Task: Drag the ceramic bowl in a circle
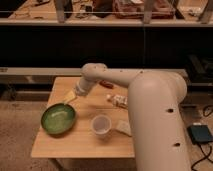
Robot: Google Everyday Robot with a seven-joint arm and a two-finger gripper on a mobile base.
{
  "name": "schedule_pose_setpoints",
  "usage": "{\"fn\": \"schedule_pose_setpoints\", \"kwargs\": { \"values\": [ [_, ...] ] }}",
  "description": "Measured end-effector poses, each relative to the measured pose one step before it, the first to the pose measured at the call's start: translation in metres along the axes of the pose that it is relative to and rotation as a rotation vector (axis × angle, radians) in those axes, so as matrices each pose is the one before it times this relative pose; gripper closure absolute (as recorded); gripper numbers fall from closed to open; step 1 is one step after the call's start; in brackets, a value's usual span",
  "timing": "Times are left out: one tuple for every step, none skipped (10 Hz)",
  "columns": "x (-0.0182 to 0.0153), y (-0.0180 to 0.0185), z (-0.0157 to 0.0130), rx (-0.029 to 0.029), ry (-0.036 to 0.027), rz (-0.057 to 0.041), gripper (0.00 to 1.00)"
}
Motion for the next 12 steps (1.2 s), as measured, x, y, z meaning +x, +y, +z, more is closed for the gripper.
{"fn": "schedule_pose_setpoints", "kwargs": {
  "values": [
    [-0.00025, -0.00006, 0.00010, -0.00013, -0.00060, -0.00024, 0.20],
    [-0.00075, 0.00030, 0.00045, -0.00099, -0.00287, 0.00147, 0.20],
    [-0.00104, -0.00223, 0.00458, 0.00082, -0.01094, 0.00454, 0.20],
    [0.00062, -0.00652, 0.00797, 0.00474, -0.01512, 0.00344, 0.20],
    [0.00231, -0.01054, 0.01181, 0.01062, -0.01617, 0.00303, 0.20],
    [-0.00011, -0.00516, 0.00881, 0.01088, -0.01110, 0.00935, 0.20],
    [-0.00156, -0.00524, 0.01203, 0.01355, -0.01513, 0.01288, 0.20],
    [-0.00158, -0.00407, 0.01561, 0.00808, -0.01859, 0.01104, 0.20],
    [0.00009, -0.00089, 0.00915, -0.00009, -0.00999, 0.00548, 0.20],
    [-0.00049, 0.00225, 0.00674, -0.00087, -0.00654, 0.00845, 0.20],
    [-0.00229, 0.00773, 0.00687, 0.00025, -0.01197, 0.01609, 0.20],
    [-0.00277, 0.00045, 0.00376, 0.01077, -0.01066, -0.00045, 0.22]
  ]
}}
